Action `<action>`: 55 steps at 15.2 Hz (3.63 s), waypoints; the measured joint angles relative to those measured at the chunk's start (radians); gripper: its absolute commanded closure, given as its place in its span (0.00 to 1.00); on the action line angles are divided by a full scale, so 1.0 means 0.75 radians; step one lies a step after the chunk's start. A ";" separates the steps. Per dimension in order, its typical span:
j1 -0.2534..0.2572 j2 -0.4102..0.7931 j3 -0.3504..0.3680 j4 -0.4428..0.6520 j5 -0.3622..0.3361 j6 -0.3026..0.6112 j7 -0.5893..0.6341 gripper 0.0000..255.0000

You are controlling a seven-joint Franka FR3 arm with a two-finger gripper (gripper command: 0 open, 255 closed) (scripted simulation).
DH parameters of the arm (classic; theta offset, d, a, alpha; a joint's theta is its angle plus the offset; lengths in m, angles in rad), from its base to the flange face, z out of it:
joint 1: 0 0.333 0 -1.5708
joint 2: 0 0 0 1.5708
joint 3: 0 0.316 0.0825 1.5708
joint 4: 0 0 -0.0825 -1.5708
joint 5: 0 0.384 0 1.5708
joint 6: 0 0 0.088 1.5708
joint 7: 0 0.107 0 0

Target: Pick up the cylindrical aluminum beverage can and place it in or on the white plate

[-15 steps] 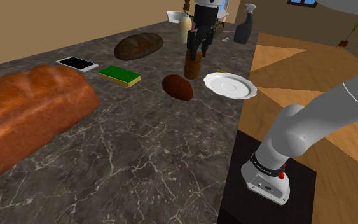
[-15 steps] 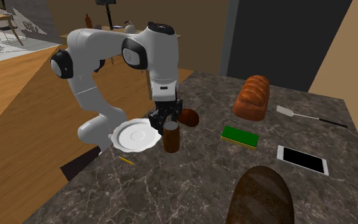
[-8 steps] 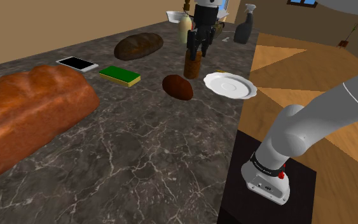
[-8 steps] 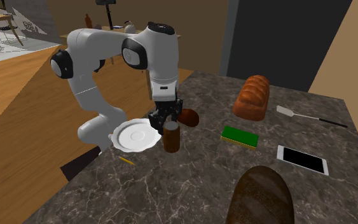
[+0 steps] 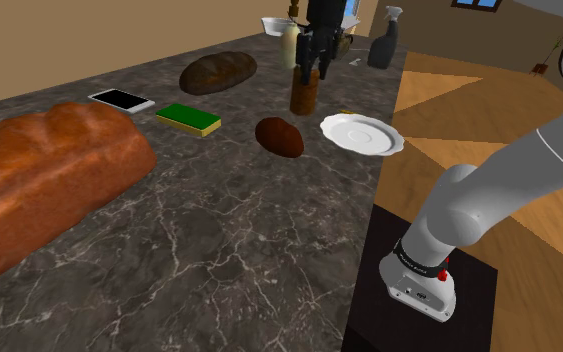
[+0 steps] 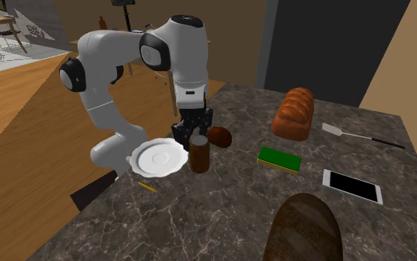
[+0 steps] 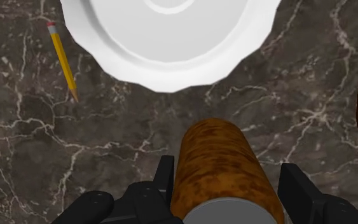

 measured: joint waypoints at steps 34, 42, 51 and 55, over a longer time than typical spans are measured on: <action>-0.004 -0.499 -0.098 -0.139 -0.022 -0.363 -0.095 1.00; -0.002 -0.589 -0.098 -0.352 -0.021 -0.241 -0.100 1.00; -0.002 -0.630 -0.096 -0.440 -0.019 -0.186 -0.100 1.00; -0.002 -0.629 -0.097 -0.444 -0.019 -0.186 -0.100 0.00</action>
